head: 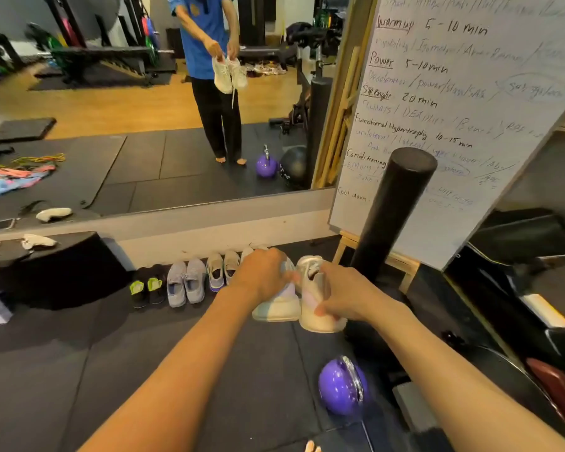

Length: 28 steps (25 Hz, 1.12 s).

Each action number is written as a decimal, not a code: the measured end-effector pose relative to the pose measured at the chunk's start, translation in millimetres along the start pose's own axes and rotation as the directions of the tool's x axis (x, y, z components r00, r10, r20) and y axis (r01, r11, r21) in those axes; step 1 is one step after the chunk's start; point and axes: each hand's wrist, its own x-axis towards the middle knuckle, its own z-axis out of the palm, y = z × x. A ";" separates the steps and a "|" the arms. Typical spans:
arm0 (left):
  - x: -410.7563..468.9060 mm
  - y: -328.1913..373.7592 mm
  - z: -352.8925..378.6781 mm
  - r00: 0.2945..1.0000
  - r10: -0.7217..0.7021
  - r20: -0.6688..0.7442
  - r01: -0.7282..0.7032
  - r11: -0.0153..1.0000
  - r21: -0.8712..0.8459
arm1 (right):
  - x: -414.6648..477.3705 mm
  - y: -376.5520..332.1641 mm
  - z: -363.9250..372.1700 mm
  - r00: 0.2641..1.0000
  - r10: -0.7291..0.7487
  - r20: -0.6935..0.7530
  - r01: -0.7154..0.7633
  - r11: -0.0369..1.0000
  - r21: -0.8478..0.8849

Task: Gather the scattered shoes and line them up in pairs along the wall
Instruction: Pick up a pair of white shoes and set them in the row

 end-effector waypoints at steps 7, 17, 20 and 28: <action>143.0 -51.9 54.1 0.941 -0.036 0.336 0.049 0.998 -0.029 | 165.8 48.3 4.7 0.991 0.017 0.136 -0.017 1.000 -0.002; 353.0 -137.8 160.3 0.926 -0.043 0.375 0.049 0.999 -0.005 | 389.5 124.0 47.0 0.979 0.195 0.058 -0.199 0.977 0.074; 410.0 -176.0 213.6 0.937 -0.061 0.343 0.059 0.998 0.018 | 458.4 158.5 79.1 0.969 0.243 0.041 -0.246 0.962 0.120; 524.5 -252.5 436.1 0.957 -0.242 0.157 0.264 0.955 -0.138 | 626.7 296.6 212.1 0.960 0.279 -0.024 -0.271 0.947 0.173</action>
